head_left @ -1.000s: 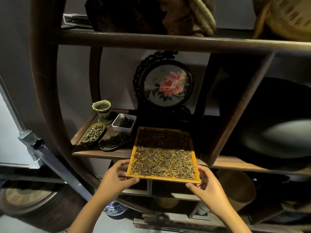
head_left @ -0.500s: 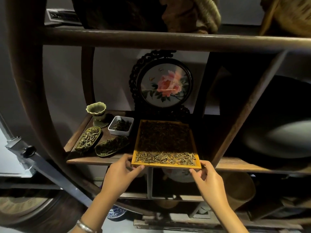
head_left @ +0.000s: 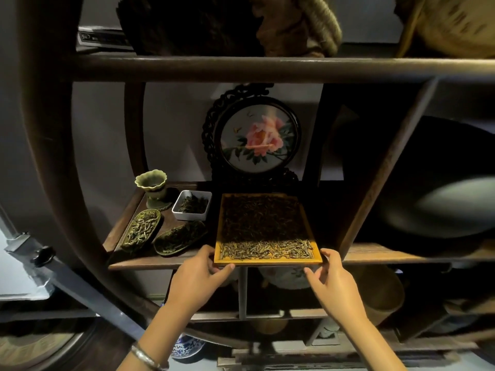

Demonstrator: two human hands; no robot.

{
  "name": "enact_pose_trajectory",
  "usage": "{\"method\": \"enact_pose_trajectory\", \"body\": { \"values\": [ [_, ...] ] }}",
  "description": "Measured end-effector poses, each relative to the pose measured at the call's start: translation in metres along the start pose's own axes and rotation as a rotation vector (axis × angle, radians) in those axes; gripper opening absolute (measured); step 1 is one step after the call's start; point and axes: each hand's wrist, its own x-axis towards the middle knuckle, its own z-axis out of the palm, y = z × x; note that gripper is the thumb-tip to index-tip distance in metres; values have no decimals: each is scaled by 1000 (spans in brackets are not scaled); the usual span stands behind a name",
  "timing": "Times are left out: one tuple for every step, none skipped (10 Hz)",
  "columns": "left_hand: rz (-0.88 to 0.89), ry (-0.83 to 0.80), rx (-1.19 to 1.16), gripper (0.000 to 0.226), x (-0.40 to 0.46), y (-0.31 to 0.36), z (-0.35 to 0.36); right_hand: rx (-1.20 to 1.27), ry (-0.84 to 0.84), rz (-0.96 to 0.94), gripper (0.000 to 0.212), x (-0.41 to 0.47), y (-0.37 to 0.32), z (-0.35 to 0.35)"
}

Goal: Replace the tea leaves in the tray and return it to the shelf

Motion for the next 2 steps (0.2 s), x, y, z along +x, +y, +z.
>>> {"method": "enact_pose_trajectory", "body": {
  "values": [
    [3,-101,69,42,-2,6,-10,-43,27,20,57,-8,-8,-10],
    [11,-137,170,50,-7,13,-17,-52,63,-48,54,-14,-19,-26]
  ]
}}
